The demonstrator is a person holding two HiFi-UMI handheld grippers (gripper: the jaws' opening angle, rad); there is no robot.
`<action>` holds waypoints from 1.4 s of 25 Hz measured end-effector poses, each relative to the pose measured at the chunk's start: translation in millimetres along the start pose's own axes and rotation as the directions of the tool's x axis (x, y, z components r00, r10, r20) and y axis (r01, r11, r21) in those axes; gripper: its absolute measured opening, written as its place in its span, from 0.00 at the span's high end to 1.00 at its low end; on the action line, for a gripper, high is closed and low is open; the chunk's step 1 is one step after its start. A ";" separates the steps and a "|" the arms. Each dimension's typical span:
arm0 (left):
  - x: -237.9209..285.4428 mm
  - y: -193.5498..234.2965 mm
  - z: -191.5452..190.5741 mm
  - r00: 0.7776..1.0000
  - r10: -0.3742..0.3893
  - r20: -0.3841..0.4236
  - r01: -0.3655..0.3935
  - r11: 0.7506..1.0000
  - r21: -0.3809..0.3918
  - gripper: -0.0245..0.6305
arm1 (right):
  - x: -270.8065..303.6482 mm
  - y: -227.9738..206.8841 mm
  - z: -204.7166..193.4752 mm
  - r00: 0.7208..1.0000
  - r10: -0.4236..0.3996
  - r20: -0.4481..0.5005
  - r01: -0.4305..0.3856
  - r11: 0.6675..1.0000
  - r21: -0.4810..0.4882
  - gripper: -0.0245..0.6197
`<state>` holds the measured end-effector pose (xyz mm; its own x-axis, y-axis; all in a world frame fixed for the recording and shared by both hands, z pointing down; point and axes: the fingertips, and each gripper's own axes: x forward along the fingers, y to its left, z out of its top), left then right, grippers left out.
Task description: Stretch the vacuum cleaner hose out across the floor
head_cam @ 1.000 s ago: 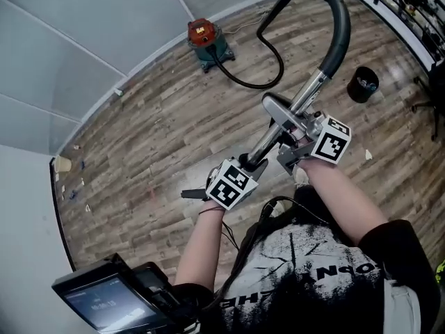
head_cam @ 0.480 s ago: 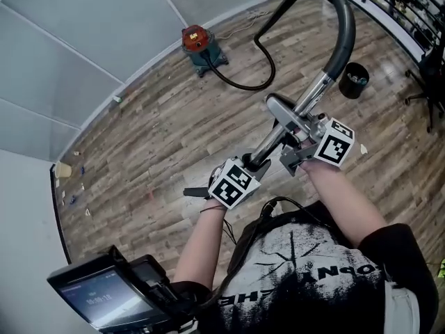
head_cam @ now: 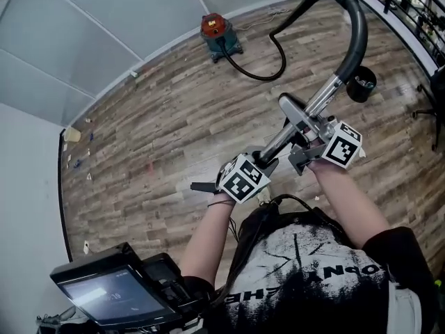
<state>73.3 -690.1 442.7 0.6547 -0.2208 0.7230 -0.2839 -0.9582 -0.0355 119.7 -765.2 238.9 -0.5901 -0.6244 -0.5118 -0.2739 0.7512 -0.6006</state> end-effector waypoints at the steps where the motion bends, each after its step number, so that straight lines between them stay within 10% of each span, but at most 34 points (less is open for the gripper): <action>1: 3.1 -13.1 4.4 1.000 0.008 0.000 -0.008 1.000 -0.004 0.82 | -11.4 5.9 2.9 1.000 0.003 -0.006 -0.003 1.000 0.006 0.89; 16: -35.8 -78.1 -43.0 0.997 0.061 -0.045 -0.063 0.996 -0.059 0.82 | -38.1 66.3 -46.4 0.999 0.026 -0.028 -0.025 0.998 0.060 0.89; 35: -131.2 -122.0 -118.9 0.999 -0.031 0.040 0.028 0.997 0.067 0.83 | -31.8 167.5 -130.9 0.996 -0.051 0.068 0.053 0.998 -0.040 0.89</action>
<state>-61.2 -522.6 434.2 0.6906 -0.1985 0.6954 -0.2178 -0.9740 -0.0617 -6.9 -591.5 235.0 -0.5226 -0.6746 -0.5213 -0.3351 0.7248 -0.6020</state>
